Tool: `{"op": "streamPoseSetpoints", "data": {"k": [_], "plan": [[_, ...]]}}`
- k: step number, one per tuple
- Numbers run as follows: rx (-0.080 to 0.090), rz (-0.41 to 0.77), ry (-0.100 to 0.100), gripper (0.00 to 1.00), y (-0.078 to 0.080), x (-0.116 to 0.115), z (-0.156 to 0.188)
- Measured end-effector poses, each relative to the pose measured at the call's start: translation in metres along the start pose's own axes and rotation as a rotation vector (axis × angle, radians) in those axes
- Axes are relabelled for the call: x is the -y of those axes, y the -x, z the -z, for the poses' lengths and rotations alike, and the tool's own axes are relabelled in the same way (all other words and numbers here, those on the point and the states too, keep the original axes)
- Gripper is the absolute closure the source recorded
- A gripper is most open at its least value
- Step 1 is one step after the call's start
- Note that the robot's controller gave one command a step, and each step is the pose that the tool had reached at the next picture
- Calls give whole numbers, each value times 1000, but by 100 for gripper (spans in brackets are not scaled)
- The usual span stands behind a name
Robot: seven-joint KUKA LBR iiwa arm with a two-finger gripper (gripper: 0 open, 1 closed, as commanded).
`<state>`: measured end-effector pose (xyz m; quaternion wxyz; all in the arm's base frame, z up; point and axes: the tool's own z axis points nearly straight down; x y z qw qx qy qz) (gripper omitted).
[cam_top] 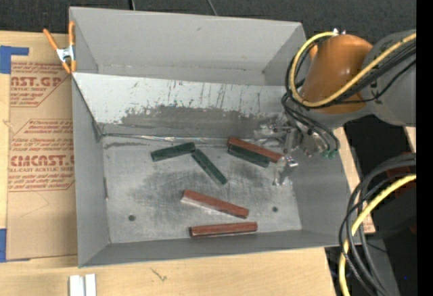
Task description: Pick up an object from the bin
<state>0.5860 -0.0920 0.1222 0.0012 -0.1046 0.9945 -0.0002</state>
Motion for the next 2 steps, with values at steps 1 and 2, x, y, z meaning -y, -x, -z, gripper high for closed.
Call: {"op": "streamPoseSetpoints", "data": {"k": [1, 2], "plan": [[1, 25, 0, 0, 2, 3, -2], [5, -21, -1, 0, -4, -12, -42]]}}
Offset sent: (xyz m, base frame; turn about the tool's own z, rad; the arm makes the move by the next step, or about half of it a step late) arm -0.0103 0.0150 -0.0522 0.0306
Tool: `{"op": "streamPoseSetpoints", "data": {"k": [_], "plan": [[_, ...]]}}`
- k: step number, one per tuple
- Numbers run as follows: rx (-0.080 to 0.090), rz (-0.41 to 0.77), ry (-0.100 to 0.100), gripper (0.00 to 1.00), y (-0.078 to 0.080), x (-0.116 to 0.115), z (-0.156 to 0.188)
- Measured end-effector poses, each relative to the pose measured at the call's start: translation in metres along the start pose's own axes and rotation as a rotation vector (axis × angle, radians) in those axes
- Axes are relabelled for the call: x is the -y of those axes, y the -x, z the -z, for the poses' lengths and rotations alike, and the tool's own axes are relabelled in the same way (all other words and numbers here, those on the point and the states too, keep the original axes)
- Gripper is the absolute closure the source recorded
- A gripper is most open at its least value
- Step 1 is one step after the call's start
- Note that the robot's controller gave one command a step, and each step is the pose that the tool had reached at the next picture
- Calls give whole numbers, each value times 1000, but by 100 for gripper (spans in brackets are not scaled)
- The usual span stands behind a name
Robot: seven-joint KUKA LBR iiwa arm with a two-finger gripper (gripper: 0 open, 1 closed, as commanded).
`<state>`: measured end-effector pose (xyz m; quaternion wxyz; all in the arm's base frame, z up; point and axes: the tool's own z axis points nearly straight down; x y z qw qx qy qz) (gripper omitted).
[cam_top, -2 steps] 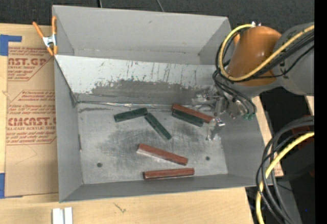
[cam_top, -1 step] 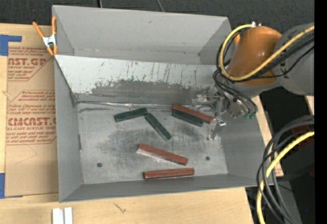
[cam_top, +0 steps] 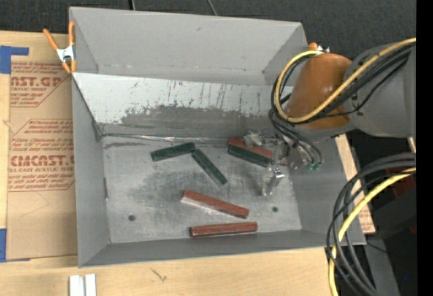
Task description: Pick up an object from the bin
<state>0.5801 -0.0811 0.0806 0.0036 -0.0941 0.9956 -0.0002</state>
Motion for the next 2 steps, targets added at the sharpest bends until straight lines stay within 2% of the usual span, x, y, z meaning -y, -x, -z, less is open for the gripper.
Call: {"op": "streamPoseSetpoints", "data": {"k": [1, 2], "plan": [[21, -206, -5, 100, 19, -8, -3], [21, -206, -5, 100, 19, -8, -3]]}}
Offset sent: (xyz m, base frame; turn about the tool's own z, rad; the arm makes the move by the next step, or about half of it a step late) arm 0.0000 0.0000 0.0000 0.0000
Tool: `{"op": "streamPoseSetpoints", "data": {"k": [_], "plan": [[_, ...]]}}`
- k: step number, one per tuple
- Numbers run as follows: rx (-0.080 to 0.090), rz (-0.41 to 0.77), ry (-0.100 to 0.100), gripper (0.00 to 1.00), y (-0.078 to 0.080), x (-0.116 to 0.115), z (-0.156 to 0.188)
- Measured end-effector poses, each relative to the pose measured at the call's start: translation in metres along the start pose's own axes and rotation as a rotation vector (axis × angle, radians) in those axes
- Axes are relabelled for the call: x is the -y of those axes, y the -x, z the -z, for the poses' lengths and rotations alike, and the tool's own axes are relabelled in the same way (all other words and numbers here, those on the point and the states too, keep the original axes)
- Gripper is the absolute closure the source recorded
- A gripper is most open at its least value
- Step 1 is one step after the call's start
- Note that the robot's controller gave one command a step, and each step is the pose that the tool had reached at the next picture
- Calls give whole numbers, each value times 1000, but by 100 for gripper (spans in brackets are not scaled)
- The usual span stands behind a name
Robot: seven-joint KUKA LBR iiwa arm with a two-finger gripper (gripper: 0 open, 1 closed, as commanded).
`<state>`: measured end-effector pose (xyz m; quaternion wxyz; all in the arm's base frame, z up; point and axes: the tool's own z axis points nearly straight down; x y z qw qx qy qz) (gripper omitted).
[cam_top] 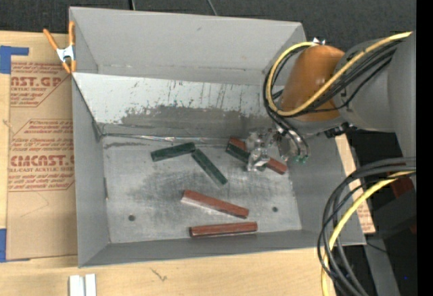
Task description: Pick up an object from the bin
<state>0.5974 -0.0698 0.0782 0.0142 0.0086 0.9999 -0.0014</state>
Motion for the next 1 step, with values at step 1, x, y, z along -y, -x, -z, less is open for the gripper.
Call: {"op": "streamPoseSetpoints", "data": {"k": [1], "plan": [[-10, 6, 1, 100, -3, 0, 4]]}}
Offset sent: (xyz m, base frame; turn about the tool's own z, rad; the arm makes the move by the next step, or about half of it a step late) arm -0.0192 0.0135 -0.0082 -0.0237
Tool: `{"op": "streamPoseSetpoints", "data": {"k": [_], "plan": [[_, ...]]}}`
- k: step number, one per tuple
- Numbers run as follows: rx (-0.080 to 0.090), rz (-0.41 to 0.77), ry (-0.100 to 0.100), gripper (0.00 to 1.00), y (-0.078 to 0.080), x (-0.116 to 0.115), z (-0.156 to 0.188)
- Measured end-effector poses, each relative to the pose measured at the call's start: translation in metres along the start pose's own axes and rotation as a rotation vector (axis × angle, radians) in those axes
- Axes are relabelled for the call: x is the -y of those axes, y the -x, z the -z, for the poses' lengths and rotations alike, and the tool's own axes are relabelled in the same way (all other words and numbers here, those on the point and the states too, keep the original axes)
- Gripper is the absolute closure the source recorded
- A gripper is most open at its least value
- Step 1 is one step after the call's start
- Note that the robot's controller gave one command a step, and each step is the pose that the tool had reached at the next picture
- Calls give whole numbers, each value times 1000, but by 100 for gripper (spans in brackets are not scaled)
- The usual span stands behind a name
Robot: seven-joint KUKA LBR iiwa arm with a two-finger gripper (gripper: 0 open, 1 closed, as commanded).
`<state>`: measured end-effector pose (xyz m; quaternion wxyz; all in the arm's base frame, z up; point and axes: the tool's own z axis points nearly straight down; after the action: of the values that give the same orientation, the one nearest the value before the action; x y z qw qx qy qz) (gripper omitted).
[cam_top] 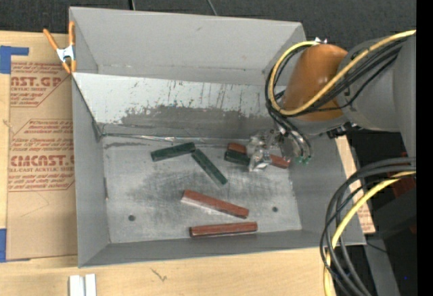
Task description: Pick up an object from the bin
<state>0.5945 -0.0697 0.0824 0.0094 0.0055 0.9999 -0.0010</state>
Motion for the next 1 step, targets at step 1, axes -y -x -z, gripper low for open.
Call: {"op": "streamPoseSetpoints", "data": {"k": [1], "plan": [[-17, 11, 1, 0, -10, -6, 23]]}}
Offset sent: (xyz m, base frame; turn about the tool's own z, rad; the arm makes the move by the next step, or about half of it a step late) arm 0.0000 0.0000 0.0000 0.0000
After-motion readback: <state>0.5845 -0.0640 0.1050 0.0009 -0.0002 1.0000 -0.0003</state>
